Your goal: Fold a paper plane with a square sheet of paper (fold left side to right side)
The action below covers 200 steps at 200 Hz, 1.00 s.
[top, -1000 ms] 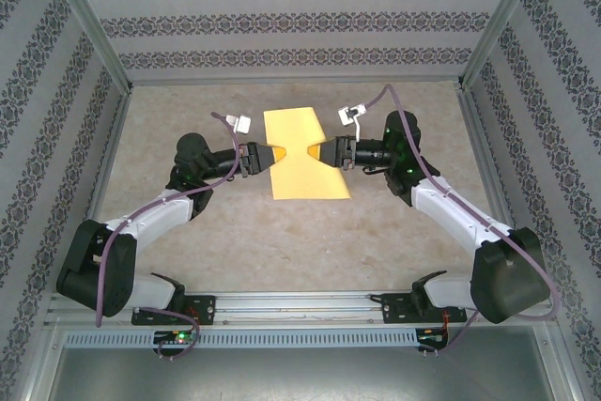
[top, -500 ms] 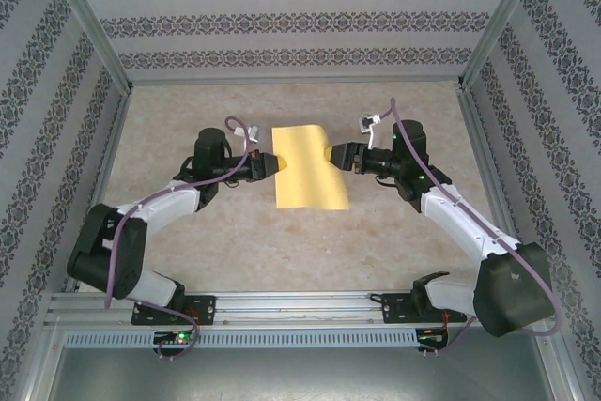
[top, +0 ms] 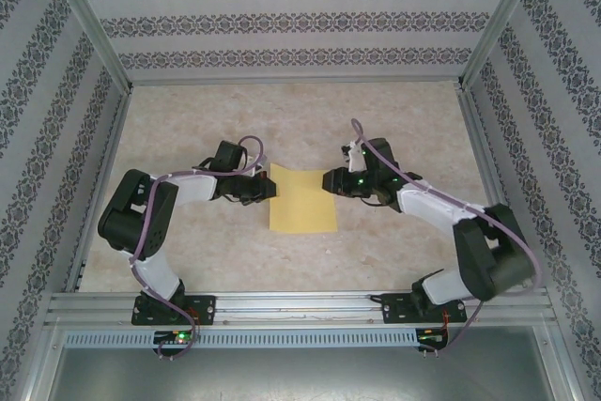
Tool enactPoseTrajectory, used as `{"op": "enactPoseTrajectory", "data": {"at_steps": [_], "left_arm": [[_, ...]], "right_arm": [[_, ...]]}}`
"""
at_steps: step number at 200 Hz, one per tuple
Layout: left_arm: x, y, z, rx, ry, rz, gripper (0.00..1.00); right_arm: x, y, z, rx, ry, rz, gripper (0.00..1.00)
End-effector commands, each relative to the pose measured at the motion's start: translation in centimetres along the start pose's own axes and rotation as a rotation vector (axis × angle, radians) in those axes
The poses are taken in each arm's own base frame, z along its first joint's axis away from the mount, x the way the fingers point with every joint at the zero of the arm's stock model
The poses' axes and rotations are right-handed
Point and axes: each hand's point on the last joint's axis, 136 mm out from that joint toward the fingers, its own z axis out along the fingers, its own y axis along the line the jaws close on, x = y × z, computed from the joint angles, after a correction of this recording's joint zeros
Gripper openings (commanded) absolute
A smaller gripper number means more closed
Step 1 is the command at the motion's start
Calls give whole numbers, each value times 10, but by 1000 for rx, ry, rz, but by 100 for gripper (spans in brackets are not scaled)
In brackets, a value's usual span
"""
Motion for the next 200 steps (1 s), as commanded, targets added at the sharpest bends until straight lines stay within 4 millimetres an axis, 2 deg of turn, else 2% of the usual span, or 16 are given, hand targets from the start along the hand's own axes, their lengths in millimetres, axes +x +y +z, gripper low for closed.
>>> {"op": "enactPoseTrajectory", "data": {"at_steps": [1, 43, 96, 116, 162, 200], "left_arm": [[2, 10, 1, -77, 25, 16, 0], [3, 12, -2, -101, 29, 20, 0], [-1, 2, -6, -77, 19, 38, 2], [-6, -12, -7, -23, 7, 36, 9], [-17, -52, -10, 140, -19, 16, 41], [-22, -74, -11, 204, -19, 19, 54]], "right_arm": [[3, -18, 16, 62, 24, 62, 18], [20, -45, 35, 130, 92, 128, 3], [41, -68, 43, 201, 159, 154, 0], [47, -73, 44, 215, 174, 166, 0], [52, -80, 43, 246, 183, 179, 0], [54, -84, 42, 262, 184, 183, 0]]}}
